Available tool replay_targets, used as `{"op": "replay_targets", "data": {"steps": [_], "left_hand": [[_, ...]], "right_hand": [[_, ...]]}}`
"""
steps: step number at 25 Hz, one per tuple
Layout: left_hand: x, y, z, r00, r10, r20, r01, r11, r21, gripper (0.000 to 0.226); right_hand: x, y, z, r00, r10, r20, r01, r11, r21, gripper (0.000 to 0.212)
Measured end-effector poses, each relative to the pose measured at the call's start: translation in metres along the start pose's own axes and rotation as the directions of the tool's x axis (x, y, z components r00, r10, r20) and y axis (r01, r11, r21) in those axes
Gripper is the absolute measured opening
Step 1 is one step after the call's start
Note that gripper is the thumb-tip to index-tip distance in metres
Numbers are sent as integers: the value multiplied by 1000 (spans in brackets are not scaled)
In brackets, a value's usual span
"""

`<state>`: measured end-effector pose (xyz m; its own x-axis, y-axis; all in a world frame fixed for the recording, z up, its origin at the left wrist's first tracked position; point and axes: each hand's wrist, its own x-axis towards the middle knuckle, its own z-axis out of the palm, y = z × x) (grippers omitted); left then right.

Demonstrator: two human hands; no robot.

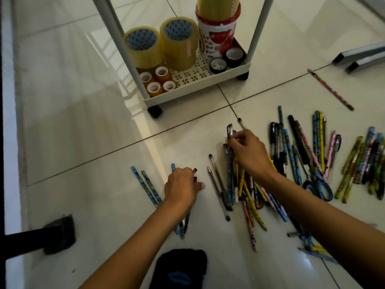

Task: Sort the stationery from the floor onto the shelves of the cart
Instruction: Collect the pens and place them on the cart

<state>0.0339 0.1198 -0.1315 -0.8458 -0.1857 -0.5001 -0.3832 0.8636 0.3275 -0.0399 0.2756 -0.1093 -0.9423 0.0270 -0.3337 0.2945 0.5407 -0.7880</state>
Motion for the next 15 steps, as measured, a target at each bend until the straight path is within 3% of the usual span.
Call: {"op": "replay_targets", "data": {"steps": [4,7,9,15], "left_hand": [[-5,-1,2,997,55,-60,-60,995,-82,24],[-2,-6,5,990,13,-139,-47,969,-244,23],[0,-8,7,983,-17,-184,-41,951,-307,24],[7,-5,11,972,-69,-227,-24,924,-381,36]], "right_hand": [[-17,10,17,980,-77,182,129,948,-291,22],[-32,14,31,943,-180,280,322,707,-630,36],[-36,13,34,936,-171,307,341,651,-678,36],[-43,11,44,956,-141,256,282,677,-680,27]]}}
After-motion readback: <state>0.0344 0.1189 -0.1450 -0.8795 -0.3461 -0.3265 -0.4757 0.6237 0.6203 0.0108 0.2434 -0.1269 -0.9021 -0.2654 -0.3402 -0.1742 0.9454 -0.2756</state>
